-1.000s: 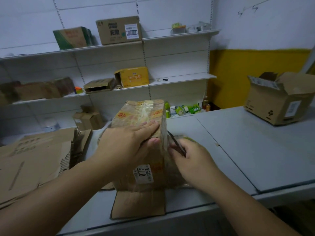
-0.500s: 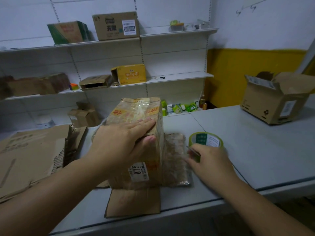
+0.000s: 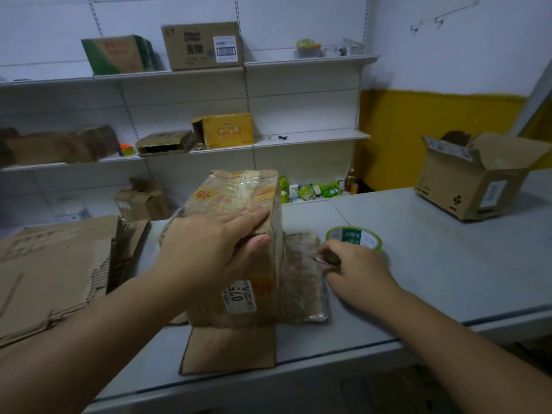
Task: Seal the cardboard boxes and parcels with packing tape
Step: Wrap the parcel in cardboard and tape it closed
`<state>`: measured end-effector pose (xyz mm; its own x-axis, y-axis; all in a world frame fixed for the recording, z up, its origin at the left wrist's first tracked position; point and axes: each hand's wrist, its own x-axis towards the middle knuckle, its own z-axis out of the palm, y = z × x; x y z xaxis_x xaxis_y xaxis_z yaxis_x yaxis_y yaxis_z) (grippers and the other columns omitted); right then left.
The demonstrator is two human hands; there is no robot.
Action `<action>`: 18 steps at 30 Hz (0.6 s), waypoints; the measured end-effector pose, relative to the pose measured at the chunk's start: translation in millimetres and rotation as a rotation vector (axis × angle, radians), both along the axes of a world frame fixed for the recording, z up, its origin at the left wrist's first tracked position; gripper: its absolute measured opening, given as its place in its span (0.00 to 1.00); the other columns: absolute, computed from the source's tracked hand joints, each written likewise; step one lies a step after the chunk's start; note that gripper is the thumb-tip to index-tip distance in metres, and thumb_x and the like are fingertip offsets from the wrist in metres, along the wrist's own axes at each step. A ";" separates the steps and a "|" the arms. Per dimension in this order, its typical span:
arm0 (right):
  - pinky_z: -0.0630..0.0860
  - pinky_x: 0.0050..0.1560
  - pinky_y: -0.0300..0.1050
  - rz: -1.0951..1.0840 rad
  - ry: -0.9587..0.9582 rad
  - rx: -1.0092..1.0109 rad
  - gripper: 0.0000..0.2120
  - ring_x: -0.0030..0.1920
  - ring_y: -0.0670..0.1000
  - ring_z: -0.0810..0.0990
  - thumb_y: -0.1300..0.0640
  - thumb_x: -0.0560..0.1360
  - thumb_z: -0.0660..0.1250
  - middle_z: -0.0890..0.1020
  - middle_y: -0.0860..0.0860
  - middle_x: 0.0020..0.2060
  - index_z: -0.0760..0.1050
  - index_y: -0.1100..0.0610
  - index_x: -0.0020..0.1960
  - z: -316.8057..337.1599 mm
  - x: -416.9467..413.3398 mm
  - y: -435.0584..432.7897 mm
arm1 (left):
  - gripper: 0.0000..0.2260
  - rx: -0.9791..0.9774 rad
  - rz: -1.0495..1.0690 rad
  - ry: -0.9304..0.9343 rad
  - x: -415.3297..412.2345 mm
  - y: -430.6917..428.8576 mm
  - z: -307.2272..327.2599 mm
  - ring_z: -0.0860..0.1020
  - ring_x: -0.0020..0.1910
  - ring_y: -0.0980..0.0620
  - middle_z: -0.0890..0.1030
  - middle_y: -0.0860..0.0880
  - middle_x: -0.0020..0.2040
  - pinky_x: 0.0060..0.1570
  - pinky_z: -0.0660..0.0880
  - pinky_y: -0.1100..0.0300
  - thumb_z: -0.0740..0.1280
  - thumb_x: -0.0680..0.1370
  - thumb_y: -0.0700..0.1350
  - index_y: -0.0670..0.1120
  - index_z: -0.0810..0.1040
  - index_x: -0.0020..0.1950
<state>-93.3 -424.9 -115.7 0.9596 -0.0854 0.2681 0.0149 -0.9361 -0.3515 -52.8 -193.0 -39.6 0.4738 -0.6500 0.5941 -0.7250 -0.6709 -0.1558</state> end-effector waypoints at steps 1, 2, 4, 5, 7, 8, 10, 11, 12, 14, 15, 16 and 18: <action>0.73 0.47 0.42 0.012 0.017 0.010 0.15 0.53 0.51 0.78 0.54 0.76 0.64 0.80 0.49 0.54 0.71 0.48 0.62 -0.7 0.8 -2.4 | 0.28 -0.002 0.003 -0.002 0.0 0.1 0.1 0.84 0.42 0.50 0.84 0.51 0.52 0.28 0.60 0.71 0.44 0.80 0.62 0.53 0.76 0.65; 0.74 0.47 0.42 0.028 0.039 0.031 0.16 0.52 0.51 0.78 0.55 0.76 0.64 0.80 0.48 0.53 0.70 0.46 0.63 -1.6 1.5 -6.1 | 0.28 -0.006 0.005 -0.002 0.3 0.0 0.0 0.84 0.42 0.50 0.84 0.51 0.52 0.28 0.59 0.71 0.43 0.80 0.63 0.53 0.76 0.65; 0.76 0.50 0.43 0.080 0.097 0.106 0.18 0.51 0.49 0.78 0.56 0.75 0.65 0.81 0.48 0.53 0.67 0.44 0.63 -3.5 2.1 -15.8 | 0.28 -0.014 0.003 -0.002 1.2 -0.2 -0.3 0.84 0.43 0.49 0.84 0.51 0.53 0.28 0.60 0.71 0.43 0.80 0.63 0.54 0.76 0.65; 0.76 0.51 0.45 0.114 0.124 0.160 0.18 0.52 0.48 0.79 0.56 0.76 0.65 0.81 0.47 0.53 0.67 0.42 0.62 -3.7 1.3 -20.1 | 0.28 -0.016 0.003 -0.001 1.4 -0.1 -0.5 0.84 0.43 0.49 0.83 0.51 0.53 0.28 0.62 0.70 0.43 0.80 0.63 0.54 0.76 0.65; 0.76 0.54 0.44 0.162 0.130 0.268 0.14 0.53 0.44 0.79 0.54 0.78 0.64 0.82 0.46 0.53 0.68 0.42 0.60 -4.0 -0.5 -25.8 | 0.28 -0.020 0.002 -0.003 1.3 0.2 -0.9 0.84 0.44 0.49 0.83 0.51 0.54 0.28 0.68 0.67 0.43 0.79 0.63 0.54 0.76 0.66; 0.76 0.53 0.44 0.168 0.100 0.302 0.11 0.52 0.43 0.79 0.52 0.79 0.63 0.83 0.46 0.51 0.68 0.41 0.59 -4.3 -0.3 -26.9 | 0.28 -0.022 0.003 -0.008 1.1 0.3 -1.1 0.84 0.45 0.49 0.83 0.51 0.54 0.28 0.70 0.65 0.44 0.79 0.63 0.54 0.76 0.66; 0.76 0.50 0.45 0.144 0.007 0.340 0.07 0.49 0.42 0.80 0.50 0.80 0.61 0.84 0.45 0.46 0.68 0.39 0.55 -6.4 2.8 -26.6 | 0.26 -0.024 0.008 -0.006 1.2 0.0 -1.4 0.84 0.46 0.49 0.83 0.51 0.55 0.29 0.71 0.64 0.46 0.79 0.63 0.54 0.76 0.66; 0.77 0.50 0.47 0.123 -0.036 0.357 0.06 0.47 0.44 0.81 0.50 0.79 0.61 0.84 0.46 0.44 0.69 0.39 0.53 -8.0 5.1 -25.2 | 0.26 -0.024 0.009 -0.001 1.6 -0.3 -1.4 0.84 0.47 0.50 0.83 0.52 0.55 0.30 0.71 0.64 0.47 0.78 0.62 0.54 0.75 0.66; 0.78 0.50 0.50 0.099 -0.073 0.373 0.06 0.46 0.46 0.82 0.51 0.79 0.61 0.84 0.46 0.42 0.69 0.39 0.53 -9.8 7.4 -23.1 | 0.25 -0.022 0.012 0.004 2.4 -0.4 -1.1 0.83 0.47 0.50 0.82 0.52 0.56 0.30 0.71 0.64 0.48 0.78 0.62 0.55 0.75 0.66; 0.79 0.48 0.51 0.046 -0.131 0.392 0.07 0.43 0.47 0.82 0.52 0.78 0.63 0.84 0.47 0.39 0.70 0.41 0.52 -13.1 11.3 -18.7 | 0.25 -0.017 0.018 0.001 3.2 -0.8 -1.0 0.83 0.48 0.51 0.82 0.53 0.56 0.31 0.72 0.63 0.48 0.78 0.62 0.55 0.75 0.66; 0.79 0.47 0.50 0.020 -0.156 0.405 0.06 0.42 0.47 0.82 0.53 0.78 0.63 0.83 0.46 0.37 0.71 0.42 0.52 -13.9 12.9 -16.0 | 0.25 -0.015 0.021 -0.003 3.1 -0.9 -1.2 0.83 0.49 0.52 0.82 0.53 0.56 0.31 0.73 0.63 0.48 0.78 0.62 0.55 0.76 0.66; 0.79 0.46 0.49 -0.004 -0.180 0.425 0.06 0.40 0.45 0.82 0.54 0.78 0.63 0.83 0.45 0.36 0.71 0.43 0.51 -14.4 14.6 -13.3 | 0.25 -0.014 0.022 -0.003 2.9 -0.8 -1.4 0.83 0.49 0.52 0.82 0.53 0.56 0.31 0.73 0.62 0.48 0.78 0.62 0.55 0.76 0.66; 0.79 0.44 0.49 -0.064 -0.208 0.440 0.04 0.39 0.46 0.82 0.54 0.77 0.64 0.83 0.45 0.35 0.72 0.45 0.48 -14.3 19.0 -7.8 | 0.25 -0.016 0.021 0.014 2.6 -0.2 -1.4 0.82 0.51 0.52 0.82 0.54 0.57 0.33 0.74 0.61 0.47 0.78 0.62 0.56 0.75 0.66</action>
<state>-74.3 -432.6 -130.0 0.8783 -0.2911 0.3792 0.0740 -0.7008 -0.7095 -50.2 -193.1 -41.1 0.4955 -0.6300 0.5980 -0.7126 -0.6885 -0.1348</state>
